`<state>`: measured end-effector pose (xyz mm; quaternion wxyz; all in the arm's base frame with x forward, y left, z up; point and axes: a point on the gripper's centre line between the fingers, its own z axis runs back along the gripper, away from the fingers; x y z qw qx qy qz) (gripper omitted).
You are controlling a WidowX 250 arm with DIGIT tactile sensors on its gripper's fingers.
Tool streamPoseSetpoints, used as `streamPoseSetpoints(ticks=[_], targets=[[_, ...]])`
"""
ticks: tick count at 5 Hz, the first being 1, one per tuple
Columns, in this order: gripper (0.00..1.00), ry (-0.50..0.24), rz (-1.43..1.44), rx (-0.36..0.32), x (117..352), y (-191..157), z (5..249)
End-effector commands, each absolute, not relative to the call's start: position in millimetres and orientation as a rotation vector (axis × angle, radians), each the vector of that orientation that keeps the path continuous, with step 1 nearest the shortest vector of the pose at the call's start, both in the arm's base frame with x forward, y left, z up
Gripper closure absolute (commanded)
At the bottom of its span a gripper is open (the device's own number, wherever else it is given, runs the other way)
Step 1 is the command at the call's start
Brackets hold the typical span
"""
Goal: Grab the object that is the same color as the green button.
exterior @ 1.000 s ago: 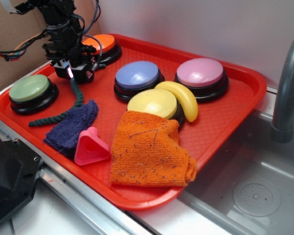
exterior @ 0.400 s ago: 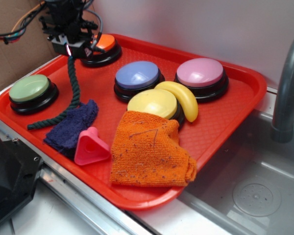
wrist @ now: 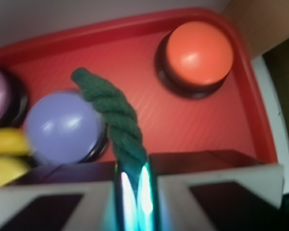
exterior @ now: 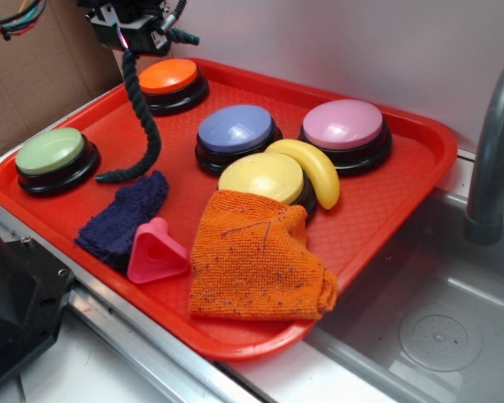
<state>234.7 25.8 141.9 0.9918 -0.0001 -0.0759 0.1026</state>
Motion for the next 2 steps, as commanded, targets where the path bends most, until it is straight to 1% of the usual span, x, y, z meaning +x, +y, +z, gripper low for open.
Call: streamPoseSetpoints(ticks=[1, 2], targets=[[1.00, -0.203, 0.205, -0.123, 213.3, 0.4, 168.1], [1.00, -0.191, 0.204, -0.130, 211.2, 6.4, 167.3]])
